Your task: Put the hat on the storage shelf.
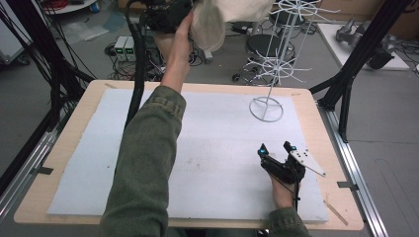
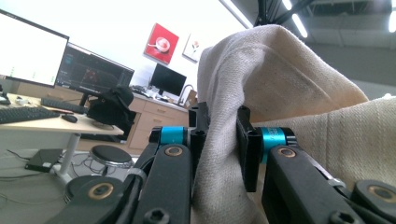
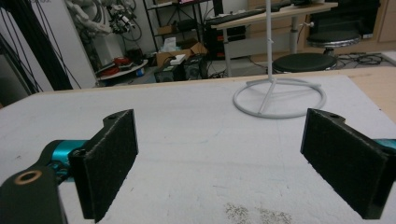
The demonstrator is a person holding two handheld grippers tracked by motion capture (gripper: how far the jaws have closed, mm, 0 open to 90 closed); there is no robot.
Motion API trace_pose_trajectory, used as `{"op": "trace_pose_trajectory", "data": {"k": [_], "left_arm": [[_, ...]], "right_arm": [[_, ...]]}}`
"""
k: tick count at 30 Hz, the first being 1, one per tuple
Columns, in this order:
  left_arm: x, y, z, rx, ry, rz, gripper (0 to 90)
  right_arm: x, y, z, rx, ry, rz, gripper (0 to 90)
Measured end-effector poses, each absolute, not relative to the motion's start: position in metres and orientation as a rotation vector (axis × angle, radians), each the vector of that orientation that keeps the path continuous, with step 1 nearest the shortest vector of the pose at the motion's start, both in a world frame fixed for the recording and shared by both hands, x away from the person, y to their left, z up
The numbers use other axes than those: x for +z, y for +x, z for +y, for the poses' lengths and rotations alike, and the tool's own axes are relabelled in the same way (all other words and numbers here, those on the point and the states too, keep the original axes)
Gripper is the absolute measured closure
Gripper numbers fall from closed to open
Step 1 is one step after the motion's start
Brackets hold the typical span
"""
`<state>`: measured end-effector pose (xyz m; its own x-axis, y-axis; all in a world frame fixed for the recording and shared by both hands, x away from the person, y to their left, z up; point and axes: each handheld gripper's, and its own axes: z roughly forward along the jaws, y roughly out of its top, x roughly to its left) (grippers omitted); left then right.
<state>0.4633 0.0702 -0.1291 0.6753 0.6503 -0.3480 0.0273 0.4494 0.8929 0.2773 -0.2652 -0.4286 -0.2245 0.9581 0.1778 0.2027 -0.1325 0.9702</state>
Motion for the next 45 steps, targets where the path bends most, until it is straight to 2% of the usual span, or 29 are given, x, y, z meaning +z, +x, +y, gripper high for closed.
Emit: {"op": "trace_pose_trajectory", "data": {"k": [13, 18, 22, 30, 41, 45], "left_arm": [[-0.133, 0.502, 0.025, 0.391, 0.942, 0.888, 79.1], [-0.162, 0.514, -0.001, 0.372, 0.974, 0.950, 78.5], [-0.184, 0.517, -0.017, 0.367, 1.001, 0.924, 78.5], [-0.205, 0.509, -0.022, 0.462, 1.075, 0.908, 77.5], [-0.230, 0.498, -0.027, 0.666, 1.175, 0.860, 74.6], [-0.241, 0.499, -0.029, 0.660, 1.206, 0.856, 72.7]], "right_arm": [[-0.428, 0.275, -0.261, 1.435, 1.314, 1.474, 10.1], [-0.427, 0.274, -0.260, 1.429, 1.314, 1.490, 10.1], [-0.427, 0.273, -0.261, 1.438, 1.310, 1.480, 10.1], [-0.426, 0.276, -0.263, 1.462, 1.339, 1.449, 10.1], [-0.425, 0.276, -0.262, 1.463, 1.332, 1.446, 10.1], [-0.425, 0.276, -0.263, 1.461, 1.329, 1.448, 10.1]]}}
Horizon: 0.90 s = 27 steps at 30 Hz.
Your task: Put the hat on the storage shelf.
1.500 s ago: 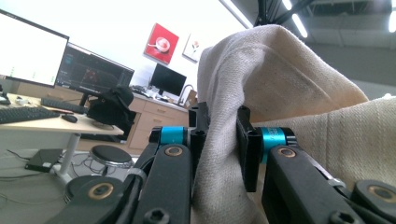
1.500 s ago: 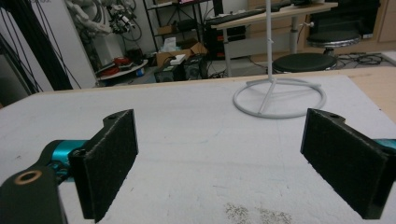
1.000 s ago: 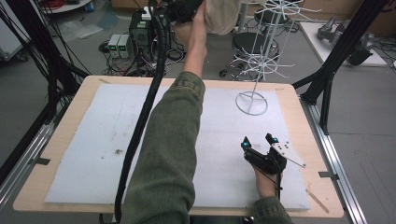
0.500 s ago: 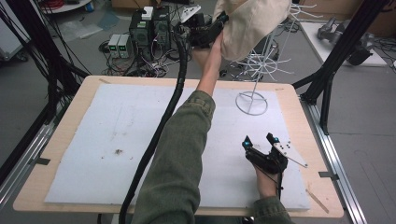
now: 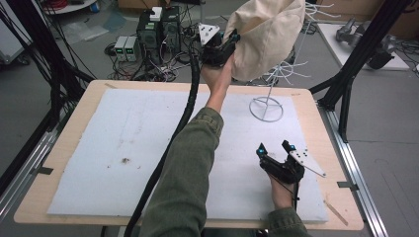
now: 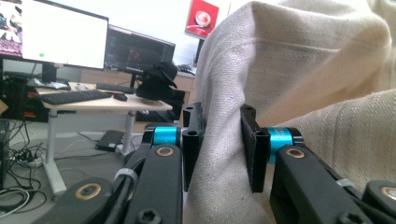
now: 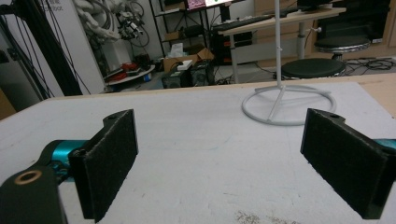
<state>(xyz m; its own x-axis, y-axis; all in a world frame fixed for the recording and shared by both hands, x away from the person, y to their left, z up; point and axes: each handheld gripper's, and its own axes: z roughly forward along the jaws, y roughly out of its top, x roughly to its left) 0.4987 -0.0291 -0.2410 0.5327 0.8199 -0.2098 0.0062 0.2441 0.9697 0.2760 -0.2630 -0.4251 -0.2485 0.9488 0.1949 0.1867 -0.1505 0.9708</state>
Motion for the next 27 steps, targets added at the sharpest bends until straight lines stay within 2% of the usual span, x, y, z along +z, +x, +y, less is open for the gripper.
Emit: {"op": "trace_pose_trajectory", "data": {"k": [7, 17, 27], "left_arm": [[-0.258, 0.497, -0.031, 0.647, 1.272, 0.873, 72.5], [-0.259, 0.495, -0.029, 0.657, 1.277, 0.859, 72.4], [-0.260, 0.500, -0.021, 0.587, 1.284, 0.920, 55.5]], "right_arm": [[-0.424, 0.276, -0.262, 1.467, 1.325, 1.450, 10.1], [-0.424, 0.275, -0.261, 1.464, 1.327, 1.452, 10.1], [-0.425, 0.276, -0.261, 1.458, 1.326, 1.463, 10.1]]}}
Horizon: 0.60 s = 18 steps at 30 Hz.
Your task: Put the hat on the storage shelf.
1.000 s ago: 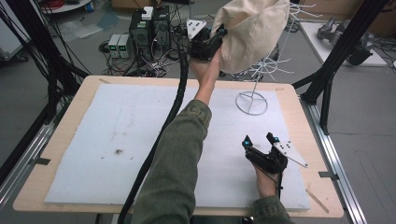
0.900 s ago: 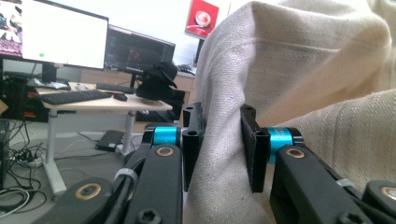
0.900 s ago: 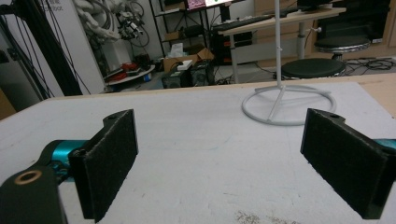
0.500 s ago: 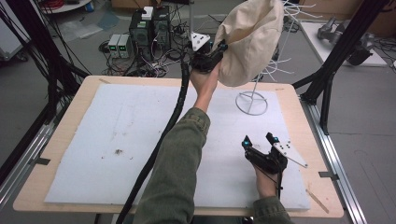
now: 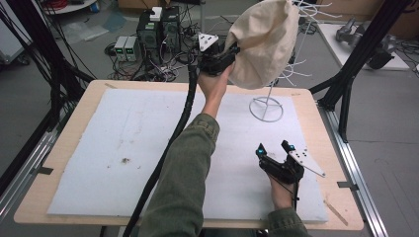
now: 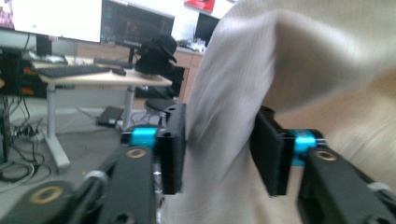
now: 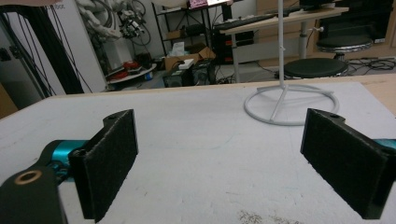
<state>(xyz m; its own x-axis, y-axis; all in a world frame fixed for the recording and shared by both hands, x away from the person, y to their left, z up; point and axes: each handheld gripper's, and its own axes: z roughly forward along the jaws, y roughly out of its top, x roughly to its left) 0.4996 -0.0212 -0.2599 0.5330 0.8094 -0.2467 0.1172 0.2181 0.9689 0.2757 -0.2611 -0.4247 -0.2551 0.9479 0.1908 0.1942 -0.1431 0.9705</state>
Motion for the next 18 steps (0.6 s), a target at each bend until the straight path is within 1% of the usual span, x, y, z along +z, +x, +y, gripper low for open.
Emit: {"op": "trace_pose_trajectory", "data": {"k": [9, 18], "left_arm": [[-0.259, 0.498, -0.016, 0.608, 1.275, 0.914, 43.6], [-0.253, 0.494, -0.009, 0.620, 1.268, 0.903, 40.0]], "right_arm": [[-0.425, 0.275, -0.260, 1.453, 1.320, 1.468, 10.1], [-0.425, 0.275, -0.260, 1.453, 1.312, 1.465, 10.1]]}}
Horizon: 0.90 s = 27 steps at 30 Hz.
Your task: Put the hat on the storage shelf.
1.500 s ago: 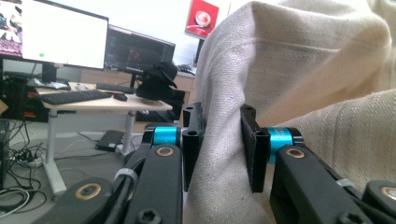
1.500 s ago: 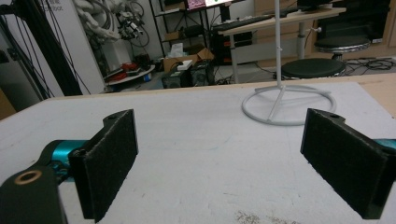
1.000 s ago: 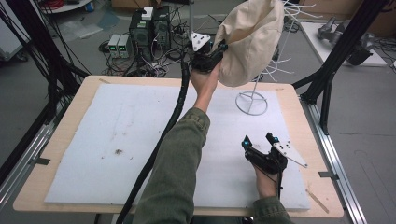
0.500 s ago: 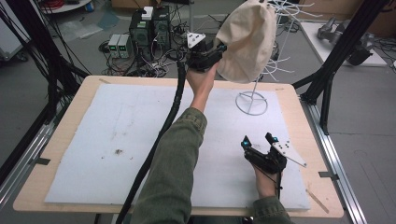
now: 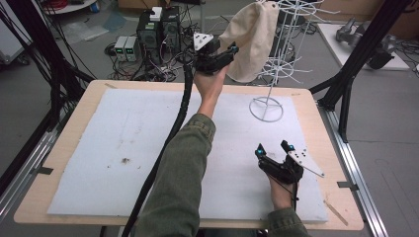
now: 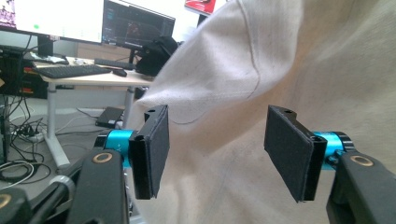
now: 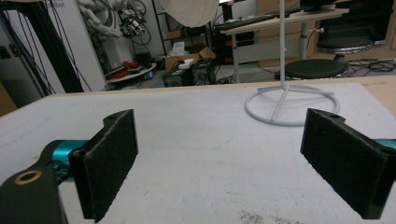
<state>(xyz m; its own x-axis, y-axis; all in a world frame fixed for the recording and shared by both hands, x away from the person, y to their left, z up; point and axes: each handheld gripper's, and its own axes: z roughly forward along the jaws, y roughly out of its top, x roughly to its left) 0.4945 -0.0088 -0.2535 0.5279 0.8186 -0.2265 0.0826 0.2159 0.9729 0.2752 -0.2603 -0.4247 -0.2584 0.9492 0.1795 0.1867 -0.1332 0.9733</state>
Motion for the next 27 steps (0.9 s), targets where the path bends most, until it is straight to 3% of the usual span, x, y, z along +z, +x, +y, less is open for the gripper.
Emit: {"op": "trace_pose_trajectory", "data": {"k": [9, 27], "left_arm": [[-0.251, 0.491, 0.002, 0.635, 1.269, 0.914, 27.6], [-0.262, 0.457, 0.044, 0.720, 1.279, 0.911, 17.7]], "right_arm": [[-0.424, 0.275, -0.259, 1.458, 1.311, 1.465, 10.1], [-0.426, 0.275, -0.256, 1.454, 1.307, 1.480, 10.1]]}}
